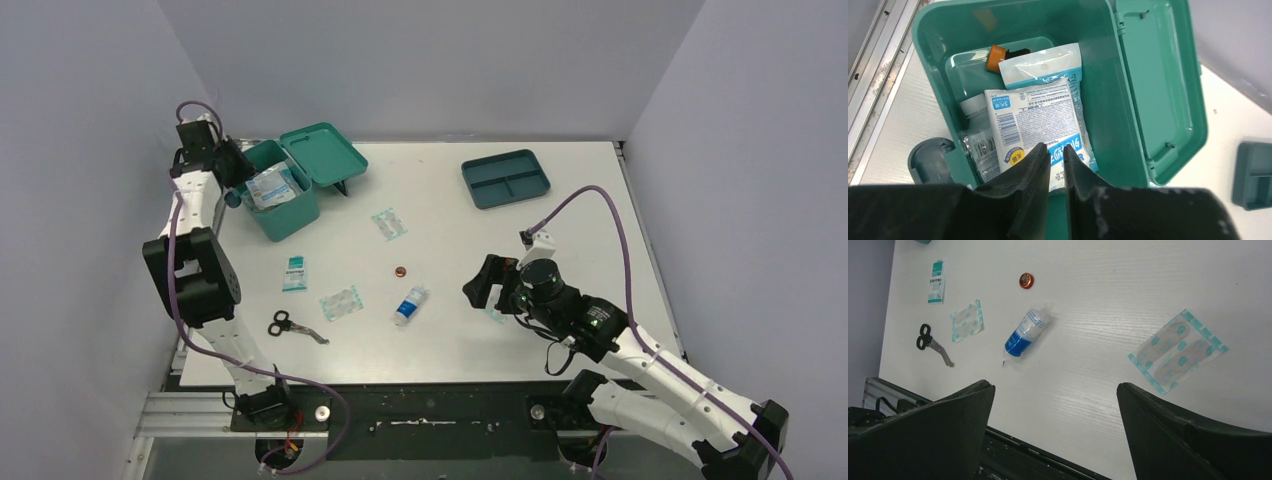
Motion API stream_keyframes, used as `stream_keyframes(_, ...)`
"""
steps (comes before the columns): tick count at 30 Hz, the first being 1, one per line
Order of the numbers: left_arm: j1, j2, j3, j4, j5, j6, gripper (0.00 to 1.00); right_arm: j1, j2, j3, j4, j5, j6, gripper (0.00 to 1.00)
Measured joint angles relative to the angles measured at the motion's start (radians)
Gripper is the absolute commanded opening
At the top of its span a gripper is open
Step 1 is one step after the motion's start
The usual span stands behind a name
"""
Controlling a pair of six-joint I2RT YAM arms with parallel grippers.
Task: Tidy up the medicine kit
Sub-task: Adjust the medical item in the medicine box.
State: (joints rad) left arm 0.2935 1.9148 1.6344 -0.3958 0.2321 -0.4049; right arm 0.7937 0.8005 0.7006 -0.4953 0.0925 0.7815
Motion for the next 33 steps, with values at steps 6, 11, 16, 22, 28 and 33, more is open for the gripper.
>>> stream_keyframes(6, -0.051, 0.089, 0.057, -0.053, -0.092, 0.052, 0.09, 0.0, 0.003, 0.0, 0.0, 0.0, 0.003, 1.0)
stream_keyframes(11, -0.071, 0.155, 0.057, -0.095, -0.146, 0.064, 0.08, 0.0, 0.016, 0.01, -0.001, 0.0, 0.013, 1.0)
stream_keyframes(16, -0.071, 0.163, 0.061, -0.095, -0.154, 0.069, 0.08, 0.0, 0.016, 0.016, 0.0, 0.0, 0.023, 1.0)
stream_keyframes(22, -0.07, 0.164, 0.068, -0.097, -0.129, 0.067, 0.1, 0.0, 0.022, 0.024, -0.001, 0.0, 0.031, 1.0)
stream_keyframes(28, -0.069, 0.164, 0.1, -0.103, -0.07, 0.047, 0.22, 0.0, 0.03, 0.044, -0.035, 0.032, 0.065, 1.0)
stream_keyframes(33, -0.069, 0.124, 0.112, -0.115, -0.018, 0.042, 0.38, 0.0, 0.037, 0.057, -0.077, 0.077, 0.109, 1.0)
